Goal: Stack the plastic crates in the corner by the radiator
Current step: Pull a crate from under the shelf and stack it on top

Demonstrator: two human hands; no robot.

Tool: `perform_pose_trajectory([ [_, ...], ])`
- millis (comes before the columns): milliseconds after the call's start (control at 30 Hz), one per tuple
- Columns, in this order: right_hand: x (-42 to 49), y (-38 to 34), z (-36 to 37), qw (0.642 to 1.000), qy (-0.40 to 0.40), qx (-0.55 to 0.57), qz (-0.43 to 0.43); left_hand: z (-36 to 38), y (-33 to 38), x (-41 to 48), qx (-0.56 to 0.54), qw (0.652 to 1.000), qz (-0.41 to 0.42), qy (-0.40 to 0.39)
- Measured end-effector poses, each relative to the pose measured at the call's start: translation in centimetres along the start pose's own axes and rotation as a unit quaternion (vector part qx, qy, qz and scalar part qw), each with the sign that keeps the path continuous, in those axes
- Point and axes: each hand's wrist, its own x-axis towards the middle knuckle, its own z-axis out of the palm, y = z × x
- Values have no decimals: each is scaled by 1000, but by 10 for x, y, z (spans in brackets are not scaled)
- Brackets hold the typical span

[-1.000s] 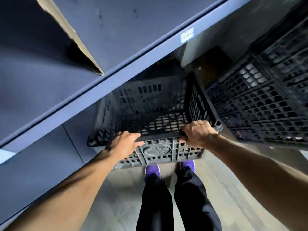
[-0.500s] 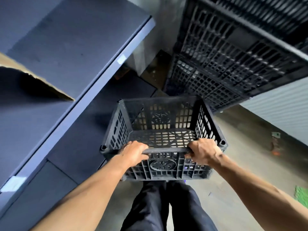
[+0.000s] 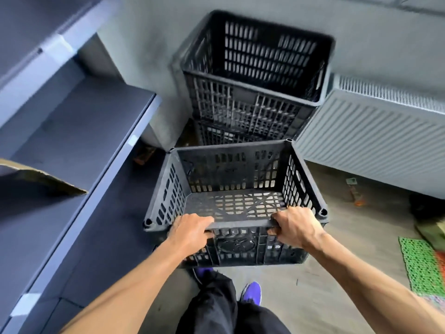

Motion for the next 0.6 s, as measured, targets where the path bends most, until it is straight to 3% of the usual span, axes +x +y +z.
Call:
perform_pose_trajectory([
  [600, -144, 35, -111, 979, 203, 0, 20, -172, 80, -80, 105, 976, 71, 179],
])
